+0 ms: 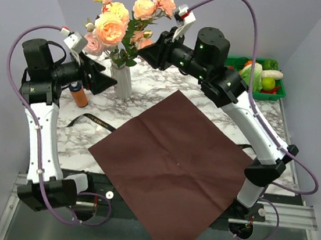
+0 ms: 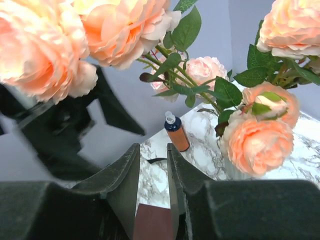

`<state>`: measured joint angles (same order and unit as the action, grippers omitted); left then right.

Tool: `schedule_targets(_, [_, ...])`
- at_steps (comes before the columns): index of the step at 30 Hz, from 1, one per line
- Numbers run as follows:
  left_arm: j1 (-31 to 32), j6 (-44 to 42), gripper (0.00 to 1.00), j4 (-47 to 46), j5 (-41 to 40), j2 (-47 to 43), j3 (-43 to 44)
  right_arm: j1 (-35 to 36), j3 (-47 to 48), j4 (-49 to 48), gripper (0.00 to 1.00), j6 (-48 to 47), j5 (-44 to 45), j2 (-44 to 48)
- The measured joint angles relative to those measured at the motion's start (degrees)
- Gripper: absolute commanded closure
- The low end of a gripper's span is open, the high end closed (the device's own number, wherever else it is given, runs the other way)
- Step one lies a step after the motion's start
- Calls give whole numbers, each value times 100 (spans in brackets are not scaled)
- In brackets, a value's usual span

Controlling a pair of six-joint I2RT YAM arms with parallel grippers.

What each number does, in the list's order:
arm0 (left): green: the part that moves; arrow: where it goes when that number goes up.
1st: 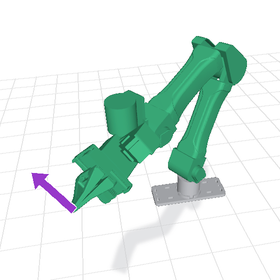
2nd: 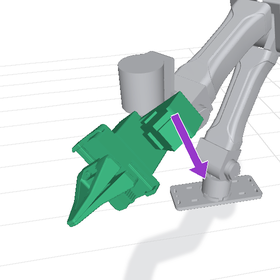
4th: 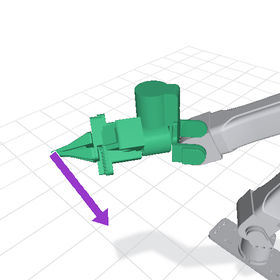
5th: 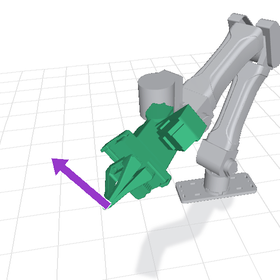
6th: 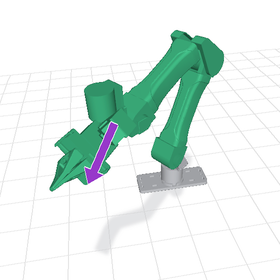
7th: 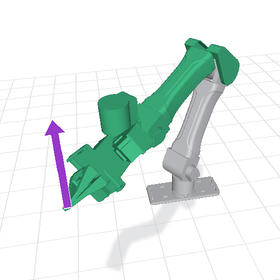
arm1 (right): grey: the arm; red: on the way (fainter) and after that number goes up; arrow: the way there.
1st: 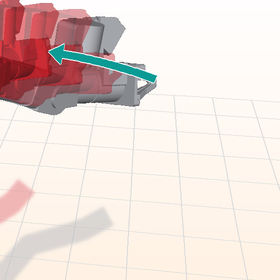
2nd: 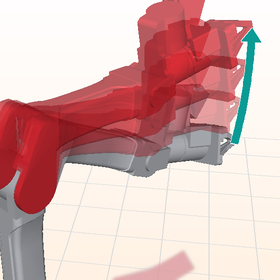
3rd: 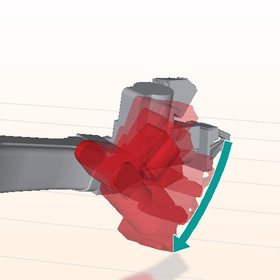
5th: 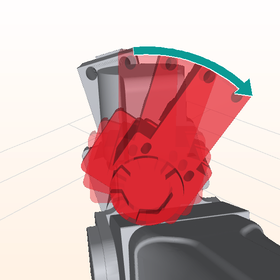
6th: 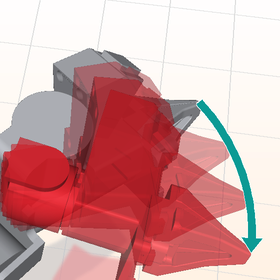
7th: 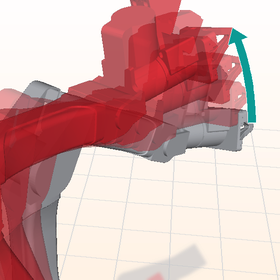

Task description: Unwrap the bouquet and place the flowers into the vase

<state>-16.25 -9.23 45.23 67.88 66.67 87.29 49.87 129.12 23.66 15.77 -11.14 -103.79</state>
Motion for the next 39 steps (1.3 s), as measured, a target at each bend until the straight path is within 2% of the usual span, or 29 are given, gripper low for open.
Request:
schedule_targets(2, [94,1093,1,-1333,-35,116,-468,0,-238,15,66,-44,79,264])
schedule_targets(5, [468,2085,1,-2492,-271,776,-103,0,-678,72,66,-103,184,697])
schedule_targets(8, [710,2564,1,-3217,-551,1217,299,0,-1189,160,66,-186,302,1165])
schedule_targets(14, [892,2916,1,-3781,-1231,1508,929,0,-1858,219,68,-326,468,1770])
schedule_targets(20, [964,2702,1,-3624,-2153,1797,1884,0,-2439,221,66,-341,527,2002])
schedule_targets(27, [1010,1963,1,-2765,-2221,1403,1587,-101,-3077,247,61,-284,697,2247])
schedule_targets(33, [990,1143,1,-1537,-2496,356,1143,-404,-3504,337,52,-83,863,2706])
schedule_targets(37, [708,824,1,-990,-2651,-83,1130,-446,-3661,590,37,-66,1178,2962])
schedule_targets(39, [468,719,1,-785,-2697,-232,997,-446,-3729,789,33,-15,1410,3018])
